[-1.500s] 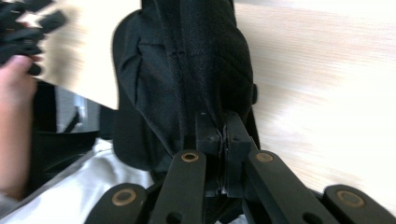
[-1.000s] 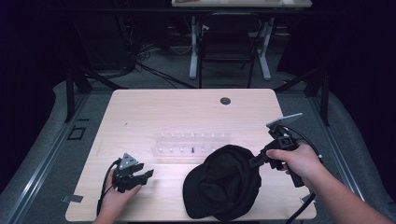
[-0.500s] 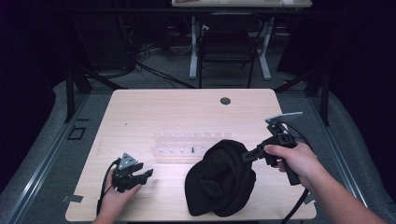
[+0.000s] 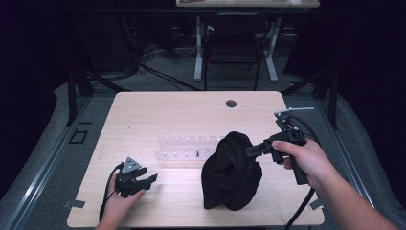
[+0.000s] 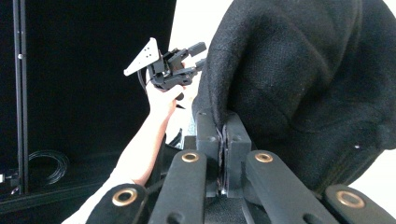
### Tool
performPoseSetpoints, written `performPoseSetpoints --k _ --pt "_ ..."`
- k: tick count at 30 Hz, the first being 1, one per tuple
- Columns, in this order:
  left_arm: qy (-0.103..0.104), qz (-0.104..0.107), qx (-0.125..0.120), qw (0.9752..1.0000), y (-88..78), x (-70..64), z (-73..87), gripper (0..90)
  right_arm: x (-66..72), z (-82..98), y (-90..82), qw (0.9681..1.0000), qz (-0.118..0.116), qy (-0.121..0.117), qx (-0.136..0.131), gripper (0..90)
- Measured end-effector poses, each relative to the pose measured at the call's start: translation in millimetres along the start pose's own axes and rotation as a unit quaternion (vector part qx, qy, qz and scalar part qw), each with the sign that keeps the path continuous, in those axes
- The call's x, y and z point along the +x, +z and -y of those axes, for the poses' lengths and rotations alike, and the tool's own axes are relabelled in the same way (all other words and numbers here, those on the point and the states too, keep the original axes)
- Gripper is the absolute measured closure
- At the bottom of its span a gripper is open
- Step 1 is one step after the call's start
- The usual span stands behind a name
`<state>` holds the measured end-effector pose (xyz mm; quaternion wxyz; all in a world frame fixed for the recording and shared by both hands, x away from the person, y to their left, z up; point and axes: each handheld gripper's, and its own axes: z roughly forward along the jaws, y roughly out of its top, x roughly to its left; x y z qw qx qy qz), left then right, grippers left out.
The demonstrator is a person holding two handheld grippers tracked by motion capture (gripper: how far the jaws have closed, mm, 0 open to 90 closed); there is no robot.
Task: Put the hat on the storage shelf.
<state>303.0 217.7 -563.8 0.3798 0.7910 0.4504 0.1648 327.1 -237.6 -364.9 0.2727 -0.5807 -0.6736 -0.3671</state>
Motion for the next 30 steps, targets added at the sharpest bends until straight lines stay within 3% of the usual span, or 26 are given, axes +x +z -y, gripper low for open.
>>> performPoseSetpoints --k 15,19,30 --pt "-0.001 0.004 0.003 1.0000 -0.2 0.1 -0.2 46.8 15.0 -6.7 -18.6 0.9991 -0.019 -0.016 -0.034 88.5" --pt "0.001 0.002 0.005 1.0000 0.1 0.0 -0.2 46.8 19.7 -9.8 -20.1 0.9984 -0.037 -0.016 -0.040 88.5" --pt "0.000 0.003 0.003 1.0000 0.1 0.5 -0.2 46.5 36.5 -22.8 -18.9 0.9963 -0.056 -0.032 -0.056 88.5"
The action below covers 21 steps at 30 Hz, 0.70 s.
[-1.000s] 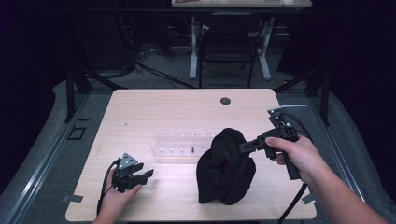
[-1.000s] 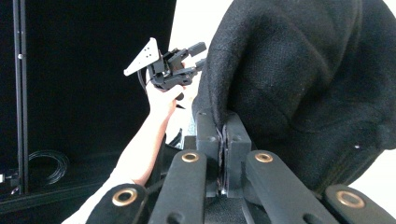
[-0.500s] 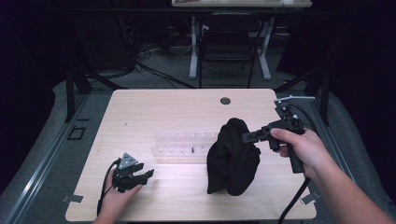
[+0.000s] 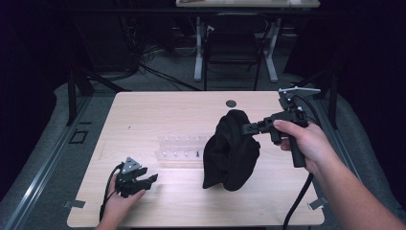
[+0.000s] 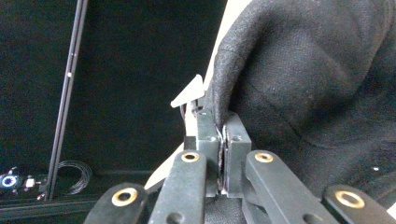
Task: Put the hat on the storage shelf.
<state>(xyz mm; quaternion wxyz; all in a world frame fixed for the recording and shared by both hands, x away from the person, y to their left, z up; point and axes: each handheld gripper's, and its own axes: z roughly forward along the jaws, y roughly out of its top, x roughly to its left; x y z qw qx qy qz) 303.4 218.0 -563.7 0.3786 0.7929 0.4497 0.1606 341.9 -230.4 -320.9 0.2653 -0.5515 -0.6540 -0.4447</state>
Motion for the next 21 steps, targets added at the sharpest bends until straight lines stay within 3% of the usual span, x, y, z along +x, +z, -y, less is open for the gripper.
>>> performPoseSetpoints --k 21 --pt "0.001 0.000 -0.001 1.0000 -1.0 1.9 -0.4 46.3 17.6 -36.0 18.4 0.9996 -0.016 -0.013 -0.022 88.4"
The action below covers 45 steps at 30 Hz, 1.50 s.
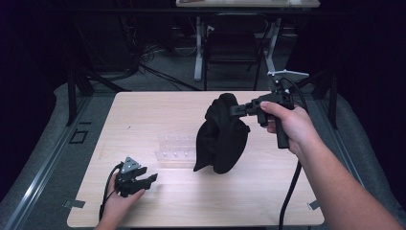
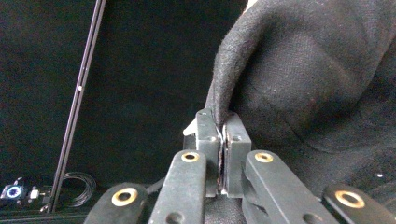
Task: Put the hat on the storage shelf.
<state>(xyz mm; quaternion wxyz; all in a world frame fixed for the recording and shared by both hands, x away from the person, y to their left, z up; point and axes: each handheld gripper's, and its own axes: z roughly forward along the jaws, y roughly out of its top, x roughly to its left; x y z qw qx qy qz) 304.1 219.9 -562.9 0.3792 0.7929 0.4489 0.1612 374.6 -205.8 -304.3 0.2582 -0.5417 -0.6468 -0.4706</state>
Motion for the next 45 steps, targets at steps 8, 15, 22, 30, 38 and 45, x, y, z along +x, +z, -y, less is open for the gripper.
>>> performPoseSetpoints --k 8,15,22,30,38,45 --pt "-0.002 0.003 0.002 1.0000 -0.8 0.8 -0.4 46.3 -2.3 -12.0 11.1 1.0000 0.003 0.001 -0.005 88.5" --pt "-0.001 0.004 0.001 1.0000 -1.0 0.6 -0.5 46.3 -6.7 -22.5 20.2 0.9999 0.008 0.002 -0.009 88.4" --pt "-0.002 0.003 -0.001 1.0000 -1.2 0.9 -0.8 46.3 -11.0 -31.1 22.7 0.9998 0.014 0.006 -0.016 88.4" --pt "0.000 0.005 -0.003 1.0000 -1.5 -1.0 -1.9 46.3 -16.2 -35.6 17.7 0.9994 0.020 0.010 -0.025 88.5" --pt "0.016 0.010 -0.017 0.9997 -2.6 -10.8 -5.9 46.2 -21.6 -35.8 21.6 0.9994 0.023 0.013 -0.022 88.4" --pt "0.014 0.025 -0.033 0.9991 -5.2 -15.8 -13.6 47.5 -24.2 -36.1 26.4 0.9994 0.009 0.017 -0.028 88.3"
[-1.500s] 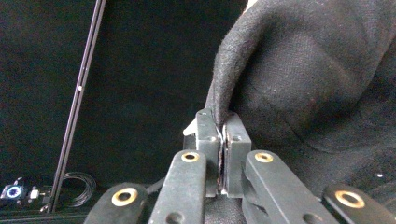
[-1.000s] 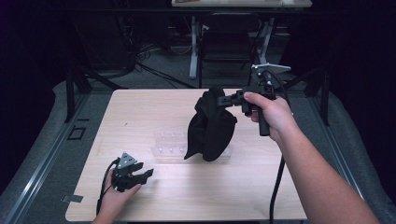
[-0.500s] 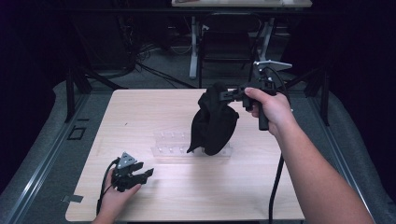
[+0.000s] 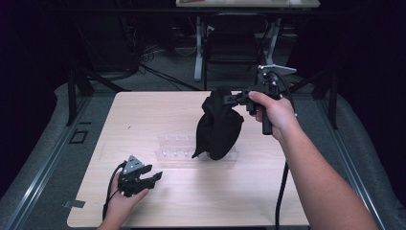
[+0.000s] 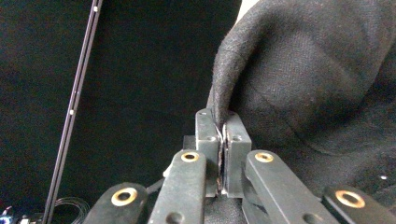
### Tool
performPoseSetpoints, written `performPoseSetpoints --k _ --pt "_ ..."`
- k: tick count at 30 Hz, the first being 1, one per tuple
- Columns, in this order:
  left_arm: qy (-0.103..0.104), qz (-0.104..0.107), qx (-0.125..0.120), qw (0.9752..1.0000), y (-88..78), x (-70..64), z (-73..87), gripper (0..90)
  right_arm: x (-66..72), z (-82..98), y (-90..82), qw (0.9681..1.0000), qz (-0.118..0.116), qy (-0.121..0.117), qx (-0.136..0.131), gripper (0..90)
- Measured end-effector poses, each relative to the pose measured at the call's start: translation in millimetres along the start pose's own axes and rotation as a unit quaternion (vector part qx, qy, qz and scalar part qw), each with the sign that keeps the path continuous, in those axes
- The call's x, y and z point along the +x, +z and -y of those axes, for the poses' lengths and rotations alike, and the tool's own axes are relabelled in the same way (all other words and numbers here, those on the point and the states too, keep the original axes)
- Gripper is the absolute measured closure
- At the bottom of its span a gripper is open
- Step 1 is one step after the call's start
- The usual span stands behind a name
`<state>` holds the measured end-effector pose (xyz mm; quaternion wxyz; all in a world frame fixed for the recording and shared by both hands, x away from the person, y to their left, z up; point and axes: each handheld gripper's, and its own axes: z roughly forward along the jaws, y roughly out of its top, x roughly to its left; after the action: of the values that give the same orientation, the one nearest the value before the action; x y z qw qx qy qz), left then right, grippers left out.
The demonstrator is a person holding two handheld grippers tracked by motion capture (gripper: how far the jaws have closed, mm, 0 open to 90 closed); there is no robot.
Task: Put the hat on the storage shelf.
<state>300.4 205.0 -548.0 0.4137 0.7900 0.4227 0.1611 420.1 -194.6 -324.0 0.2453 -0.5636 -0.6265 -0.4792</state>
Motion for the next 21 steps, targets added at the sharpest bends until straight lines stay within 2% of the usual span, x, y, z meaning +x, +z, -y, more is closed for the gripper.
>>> performPoseSetpoints --k 2,3,4,5,8,13,21 --pt "0.002 -0.001 0.000 1.0000 -0.4 -1.6 -2.4 47.9 -0.6 -0.3 1.2 1.0000 -0.001 0.001 -0.001 88.3" --pt "0.002 0.001 -0.007 1.0000 0.6 -2.2 -2.7 48.0 -1.0 -0.8 1.8 1.0000 -0.003 0.000 -0.001 88.3" --pt "0.003 0.002 0.000 1.0000 -0.3 -2.9 -4.7 48.2 -1.2 -1.0 2.2 1.0000 -0.004 -0.001 0.000 88.3" --pt "0.001 0.004 -0.007 1.0000 0.9 -3.6 -5.2 48.3 -1.1 -1.2 3.6 1.0000 -0.006 0.000 -0.003 88.3" --pt "0.007 0.008 -0.011 0.9999 0.6 -7.4 -10.8 49.3 -0.9 -0.7 7.8 0.9999 -0.015 0.001 -0.003 88.3" --pt "0.024 0.013 -0.017 0.9995 2.3 -16.0 -19.5 52.8 -3.5 -0.4 12.9 0.9995 -0.032 0.006 -0.006 88.3" --pt "0.048 0.022 -0.030 0.9981 7.0 -31.7 -39.2 54.9 -3.1 -0.6 14.7 0.9994 -0.033 0.008 -0.006 88.3"
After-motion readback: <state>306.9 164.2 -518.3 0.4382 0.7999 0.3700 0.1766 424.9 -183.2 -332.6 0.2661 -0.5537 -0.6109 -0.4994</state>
